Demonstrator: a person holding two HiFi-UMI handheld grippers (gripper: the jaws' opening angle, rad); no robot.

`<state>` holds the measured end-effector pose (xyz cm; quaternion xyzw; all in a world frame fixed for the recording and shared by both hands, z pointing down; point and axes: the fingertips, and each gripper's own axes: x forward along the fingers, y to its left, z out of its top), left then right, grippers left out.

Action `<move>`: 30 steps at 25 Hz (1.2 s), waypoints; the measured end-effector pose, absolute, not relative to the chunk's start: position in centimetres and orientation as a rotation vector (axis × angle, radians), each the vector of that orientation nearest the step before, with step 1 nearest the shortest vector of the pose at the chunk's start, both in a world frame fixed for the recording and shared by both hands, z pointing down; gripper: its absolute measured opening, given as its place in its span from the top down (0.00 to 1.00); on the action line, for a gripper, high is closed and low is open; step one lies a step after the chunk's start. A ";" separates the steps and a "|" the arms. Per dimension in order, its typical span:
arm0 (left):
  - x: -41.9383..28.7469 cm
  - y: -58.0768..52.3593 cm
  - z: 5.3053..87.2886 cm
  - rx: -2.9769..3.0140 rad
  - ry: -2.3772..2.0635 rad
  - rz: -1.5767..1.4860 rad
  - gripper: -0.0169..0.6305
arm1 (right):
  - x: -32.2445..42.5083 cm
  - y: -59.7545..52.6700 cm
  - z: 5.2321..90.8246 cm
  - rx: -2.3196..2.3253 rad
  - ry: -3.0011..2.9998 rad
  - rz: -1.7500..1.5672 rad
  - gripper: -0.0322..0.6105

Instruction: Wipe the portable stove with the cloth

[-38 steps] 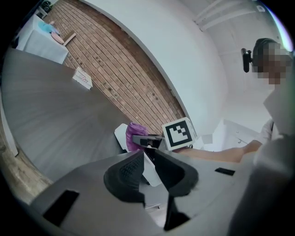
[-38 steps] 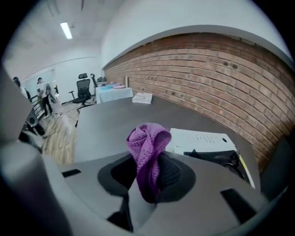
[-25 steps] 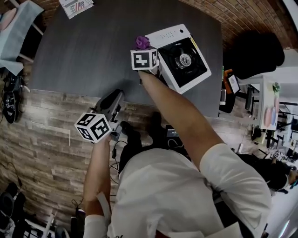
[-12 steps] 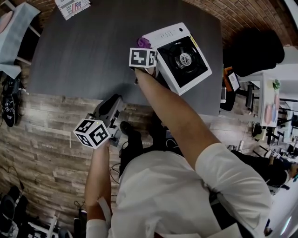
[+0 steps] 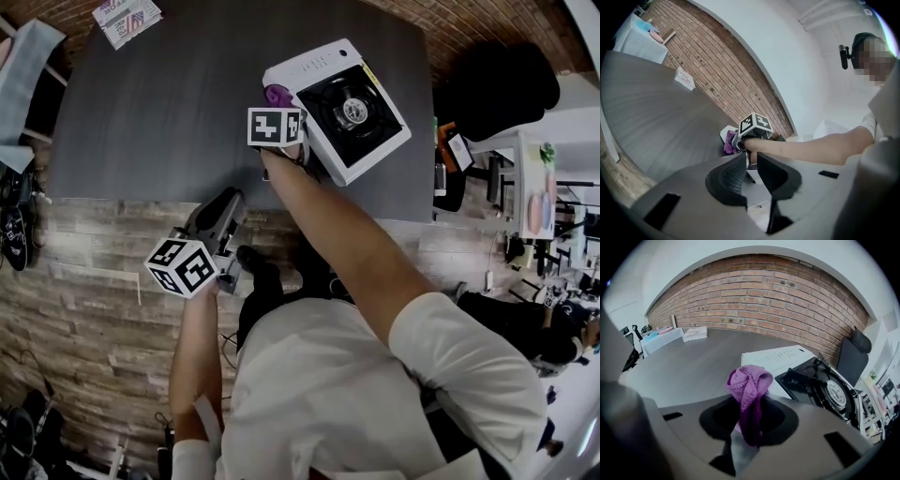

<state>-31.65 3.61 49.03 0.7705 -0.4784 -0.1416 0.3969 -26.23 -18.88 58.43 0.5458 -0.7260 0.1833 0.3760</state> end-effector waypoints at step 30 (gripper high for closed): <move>-26.8 4.3 47.0 2.029 -1.138 -0.371 0.87 | -18.6 -12.4 57.3 1.368 -1.777 0.292 0.79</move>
